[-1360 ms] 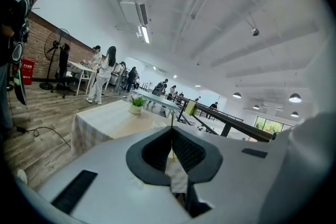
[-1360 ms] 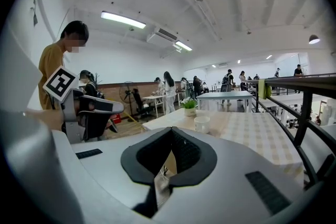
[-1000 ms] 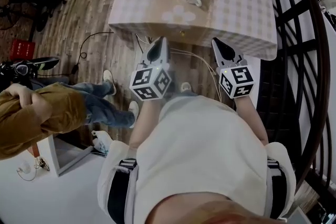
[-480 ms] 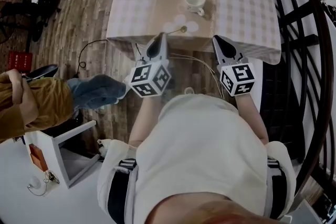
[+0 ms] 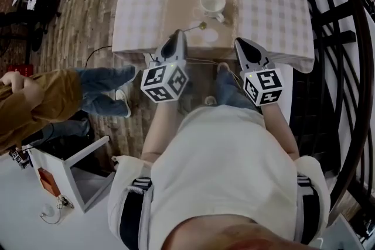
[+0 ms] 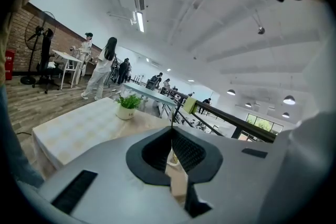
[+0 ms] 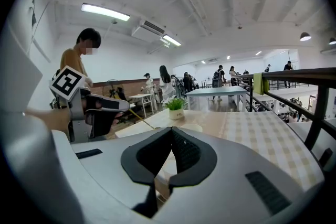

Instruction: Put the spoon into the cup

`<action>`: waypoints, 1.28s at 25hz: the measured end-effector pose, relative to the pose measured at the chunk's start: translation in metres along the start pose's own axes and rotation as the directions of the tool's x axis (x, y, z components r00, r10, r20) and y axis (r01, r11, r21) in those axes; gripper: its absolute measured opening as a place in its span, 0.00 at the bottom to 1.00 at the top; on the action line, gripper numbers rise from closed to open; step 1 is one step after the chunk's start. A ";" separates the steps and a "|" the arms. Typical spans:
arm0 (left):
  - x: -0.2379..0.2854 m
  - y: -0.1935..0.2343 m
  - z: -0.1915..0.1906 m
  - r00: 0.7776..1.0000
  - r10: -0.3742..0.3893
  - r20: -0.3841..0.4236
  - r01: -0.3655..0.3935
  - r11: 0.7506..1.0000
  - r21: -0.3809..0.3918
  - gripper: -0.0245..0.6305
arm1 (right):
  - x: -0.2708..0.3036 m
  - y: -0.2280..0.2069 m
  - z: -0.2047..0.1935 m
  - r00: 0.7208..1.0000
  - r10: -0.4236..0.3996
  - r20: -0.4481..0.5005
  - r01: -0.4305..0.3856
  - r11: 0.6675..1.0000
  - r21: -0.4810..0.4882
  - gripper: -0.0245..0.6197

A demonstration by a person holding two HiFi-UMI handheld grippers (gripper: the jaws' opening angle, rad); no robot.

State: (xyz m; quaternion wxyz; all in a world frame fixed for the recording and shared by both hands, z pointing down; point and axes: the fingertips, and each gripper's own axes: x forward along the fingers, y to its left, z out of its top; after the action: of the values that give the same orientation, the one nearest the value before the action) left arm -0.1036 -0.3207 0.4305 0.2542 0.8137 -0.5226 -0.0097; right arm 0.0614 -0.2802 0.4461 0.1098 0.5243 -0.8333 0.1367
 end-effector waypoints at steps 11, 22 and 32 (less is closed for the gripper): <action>-0.008 -0.002 -0.018 0.999 -0.020 -0.045 0.019 1.000 -0.024 0.04 | -0.004 0.007 0.007 0.999 0.032 0.012 -0.031 0.999 -0.022 0.04; 0.033 0.011 -0.053 0.991 0.013 -0.134 -0.017 0.999 -0.032 0.04 | 0.028 -0.018 0.002 0.997 0.073 -0.019 -0.074 0.997 -0.023 0.04; 0.025 0.012 -0.099 0.980 0.018 -0.199 -0.021 1.000 -0.009 0.04 | 0.020 -0.008 -0.020 0.996 0.085 -0.025 -0.085 0.996 -0.012 0.04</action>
State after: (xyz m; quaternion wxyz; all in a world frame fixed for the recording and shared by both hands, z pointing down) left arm -0.0748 -0.3064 0.5280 0.3099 0.8040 -0.5024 0.0715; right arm 0.0608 -0.2933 0.4718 0.1172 0.4860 -0.8543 0.1422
